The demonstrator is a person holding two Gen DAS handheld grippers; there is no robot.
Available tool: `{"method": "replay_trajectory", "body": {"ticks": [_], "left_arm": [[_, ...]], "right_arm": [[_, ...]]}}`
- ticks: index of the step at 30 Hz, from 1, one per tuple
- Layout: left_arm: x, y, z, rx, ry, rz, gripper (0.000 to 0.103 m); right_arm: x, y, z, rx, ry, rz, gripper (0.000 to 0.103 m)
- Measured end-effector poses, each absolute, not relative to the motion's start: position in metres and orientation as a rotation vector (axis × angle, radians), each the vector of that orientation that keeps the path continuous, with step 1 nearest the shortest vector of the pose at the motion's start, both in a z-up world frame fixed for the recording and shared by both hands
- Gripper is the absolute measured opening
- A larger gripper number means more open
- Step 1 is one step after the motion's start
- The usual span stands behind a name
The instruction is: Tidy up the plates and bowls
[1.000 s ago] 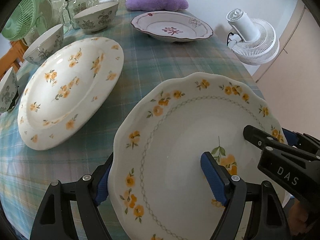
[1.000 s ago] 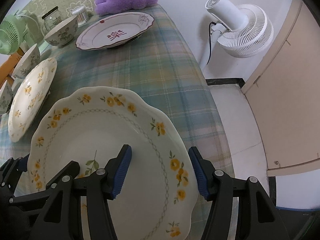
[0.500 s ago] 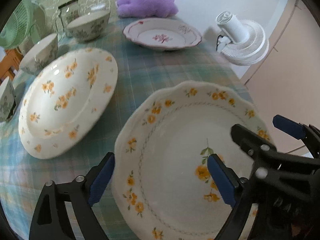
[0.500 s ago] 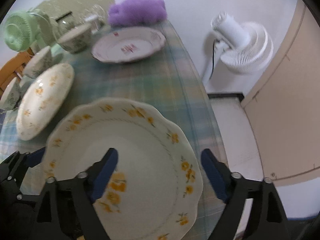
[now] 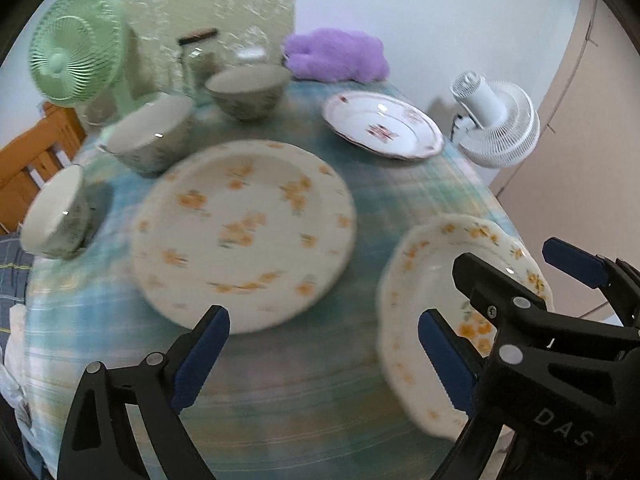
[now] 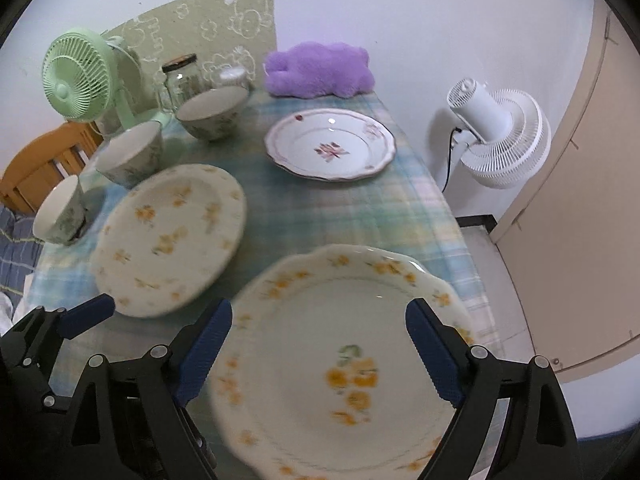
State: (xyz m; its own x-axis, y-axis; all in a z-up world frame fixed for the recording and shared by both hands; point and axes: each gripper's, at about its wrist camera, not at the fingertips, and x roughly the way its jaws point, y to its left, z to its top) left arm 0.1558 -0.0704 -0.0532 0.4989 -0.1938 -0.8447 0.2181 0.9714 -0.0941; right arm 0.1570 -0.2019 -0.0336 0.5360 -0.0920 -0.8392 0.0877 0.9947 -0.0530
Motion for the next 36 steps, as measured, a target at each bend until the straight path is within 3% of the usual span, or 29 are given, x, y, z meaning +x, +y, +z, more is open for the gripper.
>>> {"method": "replay_trajectory", "body": {"ticks": [9,19,36], "left_arm": [[0.170,0.004,-0.032,0.029,0.932,-0.220,0.096],[0.208,0.028,-0.023,0.021,0.896,-0.185,0.095],[0.289,0.010,-0.097,0.043,1.015,-0.053,0.095]], "right_arm": [[0.168,-0.131,-0.019,0.035,0.962,-0.161,0.091],[0.205,-0.097,-0.007,0.042,0.924,-0.182,0.091],[0.309,-0.108,-0.086,0.017,1.063,-0.066,0.091]]}}
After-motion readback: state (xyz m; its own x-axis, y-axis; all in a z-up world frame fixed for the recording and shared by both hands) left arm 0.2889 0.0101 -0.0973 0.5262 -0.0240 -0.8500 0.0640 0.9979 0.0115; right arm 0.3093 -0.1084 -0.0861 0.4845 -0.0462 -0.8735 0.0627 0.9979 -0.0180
